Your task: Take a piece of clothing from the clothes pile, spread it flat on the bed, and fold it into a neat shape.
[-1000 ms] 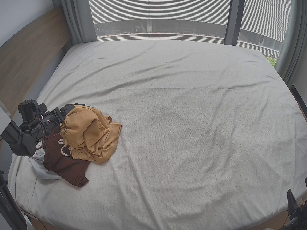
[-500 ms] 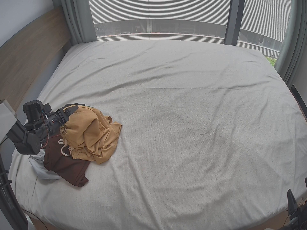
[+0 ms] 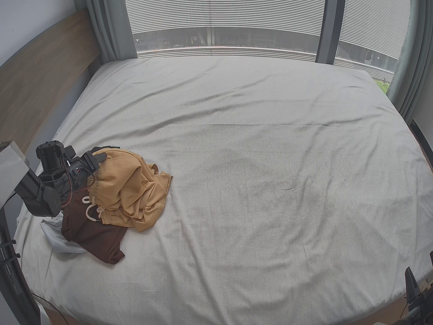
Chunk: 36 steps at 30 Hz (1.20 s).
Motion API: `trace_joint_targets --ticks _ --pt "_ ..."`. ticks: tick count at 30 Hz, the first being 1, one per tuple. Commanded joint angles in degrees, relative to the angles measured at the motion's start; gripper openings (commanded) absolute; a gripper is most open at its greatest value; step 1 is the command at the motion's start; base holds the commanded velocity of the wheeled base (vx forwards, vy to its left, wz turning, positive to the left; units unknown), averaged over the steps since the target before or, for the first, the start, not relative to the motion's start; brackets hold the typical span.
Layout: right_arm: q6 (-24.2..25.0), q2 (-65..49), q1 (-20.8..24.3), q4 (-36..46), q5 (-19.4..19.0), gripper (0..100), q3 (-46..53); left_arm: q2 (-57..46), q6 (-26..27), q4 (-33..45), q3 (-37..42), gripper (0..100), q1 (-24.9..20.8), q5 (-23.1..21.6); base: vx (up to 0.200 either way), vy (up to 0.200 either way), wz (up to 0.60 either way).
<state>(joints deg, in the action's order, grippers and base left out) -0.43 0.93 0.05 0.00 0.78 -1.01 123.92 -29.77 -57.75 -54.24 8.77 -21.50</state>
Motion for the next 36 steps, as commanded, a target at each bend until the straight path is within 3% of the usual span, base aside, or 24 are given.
trace_joint_targets --ticks 1,9,11,22,29,36 --pt "-0.01 -0.93 0.04 0.00 0.01 100 1.01 0.27 -0.03 -0.17 0.27 0 -0.15 -0.12 0.000 0.000 0.00" --pt "-0.01 -0.93 0.04 0.00 0.01 100 1.01 -1.13 -3.37 -2.11 2.20 0 -0.33 -1.70 0.000 0.000 0.00" --pt "-0.01 -0.93 0.04 0.00 0.01 100 1.01 -5.44 -7.14 -5.36 5.54 0 -0.94 -2.23 0.000 0.000 0.00" --pt "-0.01 -0.93 0.04 0.00 0.01 100 1.01 -16.08 -8.46 -6.94 12.93 0 -1.29 -13.74 0.000 0.000 0.00" --pt "-0.01 -0.93 0.04 0.00 0.01 100 1.01 -19.59 -8.73 -6.85 16.79 0 -1.12 -24.46 0.000 0.000 0.00" --pt "-0.01 -0.93 0.04 0.00 0.01 100 1.01 -19.85 -12.33 -7.29 17.67 0 -1.65 -26.48 0.000 0.000 0.00"
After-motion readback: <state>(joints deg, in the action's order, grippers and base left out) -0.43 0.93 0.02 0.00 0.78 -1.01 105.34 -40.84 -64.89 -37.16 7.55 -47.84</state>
